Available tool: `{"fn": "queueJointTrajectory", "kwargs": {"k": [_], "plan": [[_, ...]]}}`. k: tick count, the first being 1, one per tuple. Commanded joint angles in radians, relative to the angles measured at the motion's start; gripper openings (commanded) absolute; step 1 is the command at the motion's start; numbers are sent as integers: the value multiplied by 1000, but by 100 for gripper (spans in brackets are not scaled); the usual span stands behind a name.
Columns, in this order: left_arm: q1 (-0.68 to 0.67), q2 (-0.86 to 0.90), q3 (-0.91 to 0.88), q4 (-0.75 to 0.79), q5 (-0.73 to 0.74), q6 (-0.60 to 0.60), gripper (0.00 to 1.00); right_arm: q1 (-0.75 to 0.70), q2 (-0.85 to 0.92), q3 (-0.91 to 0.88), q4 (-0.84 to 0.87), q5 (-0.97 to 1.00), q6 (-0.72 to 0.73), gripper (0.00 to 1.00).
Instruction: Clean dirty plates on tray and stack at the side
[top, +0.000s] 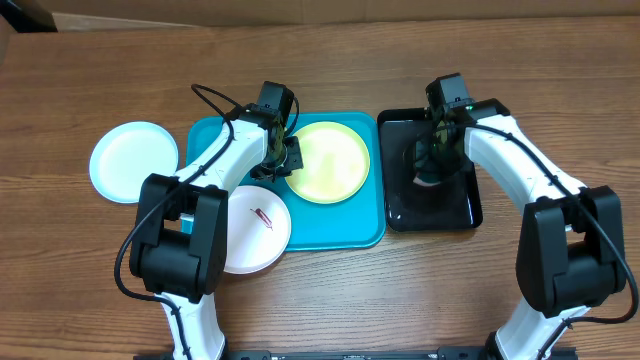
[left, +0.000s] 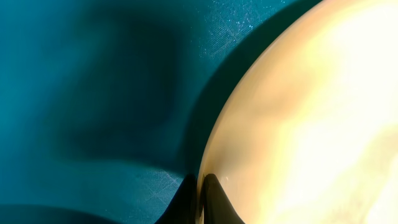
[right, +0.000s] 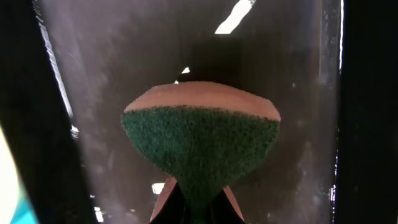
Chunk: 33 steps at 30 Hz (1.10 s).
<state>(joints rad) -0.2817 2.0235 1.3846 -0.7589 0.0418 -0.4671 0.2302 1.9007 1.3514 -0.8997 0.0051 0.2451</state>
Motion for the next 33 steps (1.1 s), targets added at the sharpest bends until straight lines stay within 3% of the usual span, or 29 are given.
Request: {"fn": "queueJointTrajectory", "kwargs": {"k": [1, 4, 5, 6, 9, 20, 23, 27, 29, 31, 33], "plan": [[-7, 8, -16, -6, -15, 19, 4, 10, -23, -18, 3, 39, -14, 13], [-7, 7, -16, -6, -15, 18, 4, 10, -23, -18, -3, 38, -14, 21], [-7, 8, -16, -6, -16, 19, 4, 10, -23, -18, -4, 38, -14, 32], [-7, 7, -16, -6, -15, 19, 4, 10, -23, -18, -3, 38, -14, 52], [-7, 8, -16, -6, -15, 19, 4, 6, -23, -6, -3, 39, -18, 72], [-7, 16, -17, 2, -16, 18, 22, -111, -23, 175, -94, 38, -13, 74], [-7, 17, -21, 6, -16, 18, 16, -164, -23, 175, -86, 38, -10, 74], [-7, 17, -22, 11, -16, 18, 16, -226, -23, 175, -81, 38, -10, 76], [-7, 17, -24, 15, -19, 18, 14, -253, -23, 175, -79, 38, -10, 82], [-7, 17, -30, 24, -19, 18, 7, -273, -23, 174, -81, 39, -10, 100], [-7, 17, -36, 32, -18, 14, 4, -291, -23, 174, -80, 39, -10, 100]]}}
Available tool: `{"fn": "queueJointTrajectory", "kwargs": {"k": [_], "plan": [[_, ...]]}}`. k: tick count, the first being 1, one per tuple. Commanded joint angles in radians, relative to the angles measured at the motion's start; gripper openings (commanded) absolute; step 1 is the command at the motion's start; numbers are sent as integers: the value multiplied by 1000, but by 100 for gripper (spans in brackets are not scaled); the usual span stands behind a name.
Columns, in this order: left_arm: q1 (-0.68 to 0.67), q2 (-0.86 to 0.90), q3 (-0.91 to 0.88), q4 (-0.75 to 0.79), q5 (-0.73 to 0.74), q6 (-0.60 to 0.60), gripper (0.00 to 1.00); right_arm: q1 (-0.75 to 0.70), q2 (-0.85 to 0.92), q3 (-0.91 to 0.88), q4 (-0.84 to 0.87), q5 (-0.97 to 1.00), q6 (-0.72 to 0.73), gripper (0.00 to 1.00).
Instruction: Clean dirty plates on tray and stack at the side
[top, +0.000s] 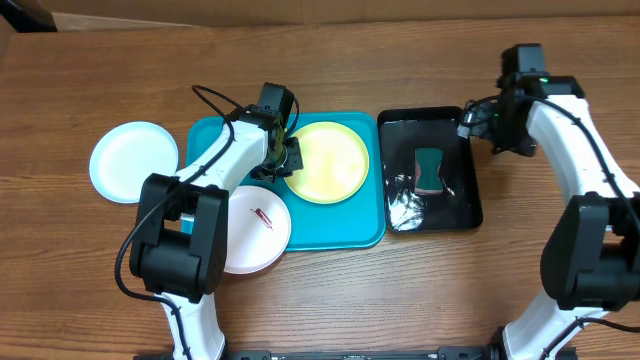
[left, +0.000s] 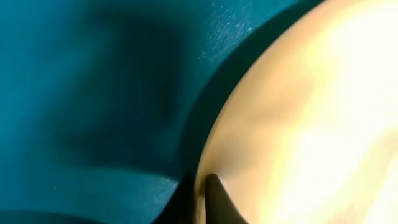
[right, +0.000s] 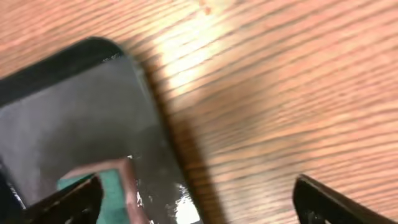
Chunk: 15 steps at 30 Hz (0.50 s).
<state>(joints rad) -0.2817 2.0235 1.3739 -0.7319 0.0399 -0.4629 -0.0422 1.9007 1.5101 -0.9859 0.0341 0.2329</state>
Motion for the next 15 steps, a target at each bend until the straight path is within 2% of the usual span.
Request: {"fn": "queueJointTrajectory", "kwargs": {"k": [1, 7, 15], "plan": [[-7, 17, -26, 7, -16, 11, 4, -24, -23, 16, 9, 10, 2, 100], [3, -11, 6, 8, -95, 45, 4, -29, -23, 16, 13, 0, 2, 100], [28, -62, 54, 11, -101, 120, 4, -29, -23, 16, 15, -5, 2, 100]]}}
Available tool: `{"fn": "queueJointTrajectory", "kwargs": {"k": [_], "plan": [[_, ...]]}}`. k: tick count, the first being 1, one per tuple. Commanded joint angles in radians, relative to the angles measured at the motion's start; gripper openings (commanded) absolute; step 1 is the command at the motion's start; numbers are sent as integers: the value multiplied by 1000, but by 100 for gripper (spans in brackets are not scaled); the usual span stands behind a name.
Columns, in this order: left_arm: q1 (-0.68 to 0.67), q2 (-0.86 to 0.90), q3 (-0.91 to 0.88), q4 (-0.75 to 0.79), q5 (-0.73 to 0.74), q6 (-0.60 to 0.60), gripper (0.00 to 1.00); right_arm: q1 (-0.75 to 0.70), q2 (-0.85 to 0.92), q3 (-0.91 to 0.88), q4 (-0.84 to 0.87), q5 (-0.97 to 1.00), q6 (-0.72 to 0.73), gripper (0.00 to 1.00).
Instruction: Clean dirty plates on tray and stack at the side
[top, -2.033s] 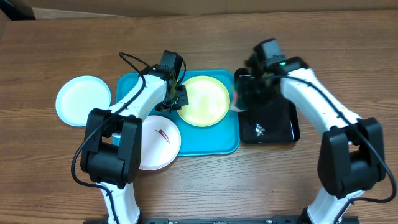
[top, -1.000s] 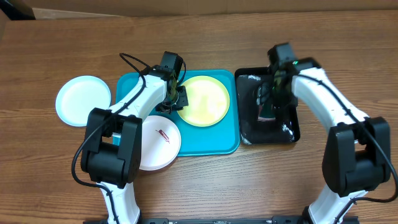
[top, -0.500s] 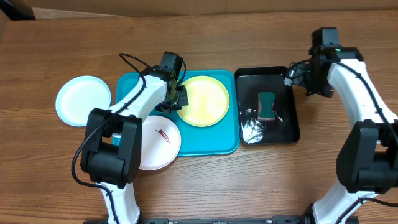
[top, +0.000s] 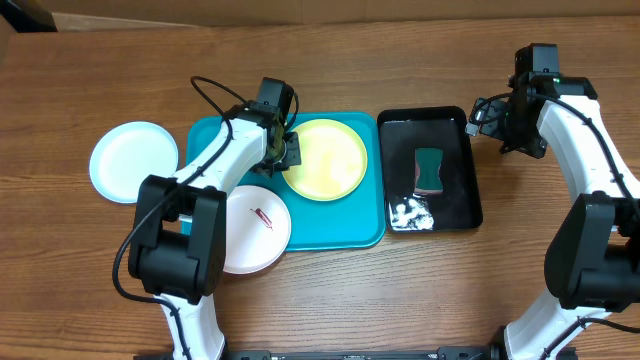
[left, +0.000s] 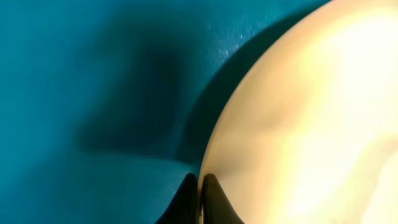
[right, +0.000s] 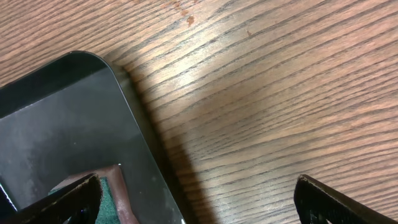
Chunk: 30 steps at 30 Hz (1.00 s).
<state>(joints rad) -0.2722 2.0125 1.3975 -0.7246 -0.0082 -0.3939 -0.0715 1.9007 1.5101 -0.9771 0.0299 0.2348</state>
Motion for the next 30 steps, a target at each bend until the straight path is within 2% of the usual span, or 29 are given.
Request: {"fn": "queueJointTrajectory", "kwargs": {"k": [1, 19, 30], "plan": [[23, -54, 31, 5, -55, 52, 4, 0, -23, 16, 6, -1, 0, 100], [51, -64, 32, 110, -100, 156, 4, 0, -23, 16, 6, -1, 0, 100], [50, -64, 32, 97, -42, 135, 4, 0, -23, 16, 6, -1, 0, 100]]}}
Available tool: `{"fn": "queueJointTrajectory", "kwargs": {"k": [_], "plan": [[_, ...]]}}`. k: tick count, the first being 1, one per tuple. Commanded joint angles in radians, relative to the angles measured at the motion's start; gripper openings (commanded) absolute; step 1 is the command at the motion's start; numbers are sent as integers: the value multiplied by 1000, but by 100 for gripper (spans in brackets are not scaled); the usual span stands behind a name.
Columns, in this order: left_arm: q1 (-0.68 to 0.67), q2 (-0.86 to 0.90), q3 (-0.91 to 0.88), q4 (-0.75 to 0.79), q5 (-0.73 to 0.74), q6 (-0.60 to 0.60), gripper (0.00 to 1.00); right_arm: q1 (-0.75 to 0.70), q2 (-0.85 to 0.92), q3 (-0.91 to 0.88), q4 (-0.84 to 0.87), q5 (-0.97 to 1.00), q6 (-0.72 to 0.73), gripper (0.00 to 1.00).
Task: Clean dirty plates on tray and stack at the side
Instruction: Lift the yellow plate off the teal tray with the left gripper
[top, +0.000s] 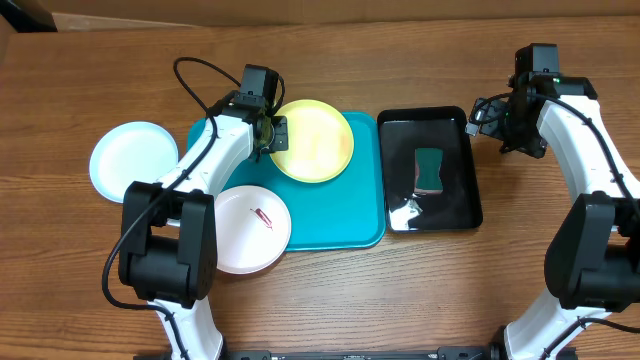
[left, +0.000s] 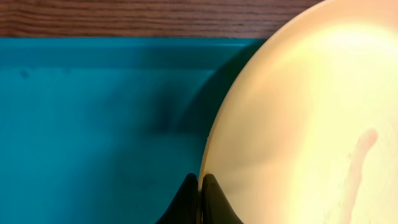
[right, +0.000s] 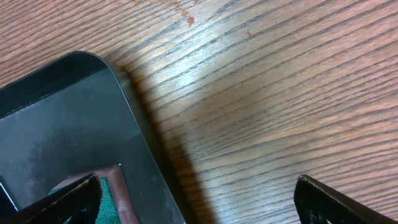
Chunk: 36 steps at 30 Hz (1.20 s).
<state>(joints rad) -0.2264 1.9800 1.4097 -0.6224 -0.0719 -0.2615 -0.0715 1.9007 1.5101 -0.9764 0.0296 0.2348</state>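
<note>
My left gripper (top: 271, 135) is shut on the left rim of the yellow plate (top: 314, 141). The plate hangs over the far left part of the teal tray (top: 340, 215), with its back edge past the tray's far rim. In the left wrist view the fingertips (left: 200, 198) pinch the rim of the yellow plate (left: 298, 106), which bears a faint pink smear. A white plate with a red mark (top: 252, 228) lies at the tray's front left corner. My right gripper (right: 196, 202) stands open over the wood beside the black tray (right: 56, 118).
A clean white plate (top: 133, 162) lies on the table left of the teal tray. The black tray (top: 455, 125) holds a green sponge (top: 428, 171) and some foam. Bare wooden table (top: 400, 290) spreads at the front and back.
My left gripper has carried the yellow plate back and to the left, so it now overhangs the teal tray's far edge. The right arm has stayed put.
At first my right gripper was shut on the green sponge in the black tray while the left pinched the yellow plate's rim. Then the sponge lay loose in the black tray, my right gripper open to its right. Now the yellow plate has shifted back-left.
</note>
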Motion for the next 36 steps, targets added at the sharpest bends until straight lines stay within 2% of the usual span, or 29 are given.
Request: {"fn": "queueJointTrajectory", "kwargs": {"k": [1, 9, 13, 20, 36], "plan": [[6, -35, 21, -5, 22, -3, 4, 0, -23, 16, 6, -1, 0, 100], [77, -112, 87, -10, 196, -3, 4, 0, -23, 16, 6, -1, 0, 100], [83, -146, 103, -9, 230, -4, 4, 0, -23, 16, 6, -1, 0, 100], [28, -170, 113, -6, 216, -1, 4, 0, -23, 16, 6, -1, 0, 100], [-222, -170, 114, 93, -34, -16, 4, -19, -23, 16, 37, -5, 0, 100]]}}
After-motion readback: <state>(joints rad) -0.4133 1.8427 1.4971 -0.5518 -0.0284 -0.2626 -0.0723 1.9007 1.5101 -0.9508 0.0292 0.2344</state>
